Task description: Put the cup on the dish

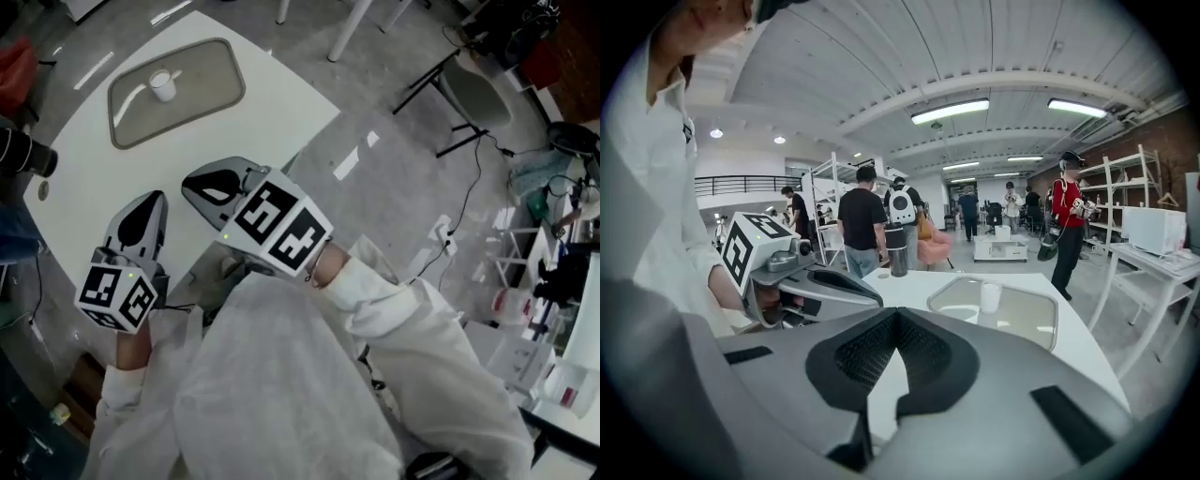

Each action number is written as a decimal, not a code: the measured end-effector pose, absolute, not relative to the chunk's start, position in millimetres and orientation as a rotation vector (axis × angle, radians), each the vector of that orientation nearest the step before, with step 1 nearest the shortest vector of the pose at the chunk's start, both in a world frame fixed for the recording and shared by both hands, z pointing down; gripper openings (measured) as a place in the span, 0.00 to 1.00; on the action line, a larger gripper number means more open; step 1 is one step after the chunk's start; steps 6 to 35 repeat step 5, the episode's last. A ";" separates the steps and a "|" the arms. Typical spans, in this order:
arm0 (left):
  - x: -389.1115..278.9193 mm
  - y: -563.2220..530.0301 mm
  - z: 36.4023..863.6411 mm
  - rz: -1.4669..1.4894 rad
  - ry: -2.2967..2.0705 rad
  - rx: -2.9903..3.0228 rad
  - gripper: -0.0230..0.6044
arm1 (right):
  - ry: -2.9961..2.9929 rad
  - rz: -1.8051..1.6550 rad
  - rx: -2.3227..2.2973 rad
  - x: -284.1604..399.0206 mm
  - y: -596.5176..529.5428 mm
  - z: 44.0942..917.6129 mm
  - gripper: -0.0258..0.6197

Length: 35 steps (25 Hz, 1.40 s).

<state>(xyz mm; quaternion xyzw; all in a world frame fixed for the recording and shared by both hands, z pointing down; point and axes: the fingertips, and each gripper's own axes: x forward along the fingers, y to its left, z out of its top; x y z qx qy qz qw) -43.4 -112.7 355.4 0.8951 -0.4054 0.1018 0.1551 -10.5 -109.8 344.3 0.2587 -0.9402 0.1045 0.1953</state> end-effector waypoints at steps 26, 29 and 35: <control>-39.1 -111.6 368.0 0.266 -1.176 2.516 0.05 | -2.601 0.295 0.690 -2.0 -108.9 355.3 0.06; -39.1 -111.6 368.0 0.266 -1.176 2.516 0.05 | -2.601 0.295 0.690 -2.0 -108.9 355.3 0.06; -39.1 -111.6 368.0 0.266 -1.176 2.516 0.05 | -2.601 0.295 0.690 -2.0 -108.9 355.3 0.06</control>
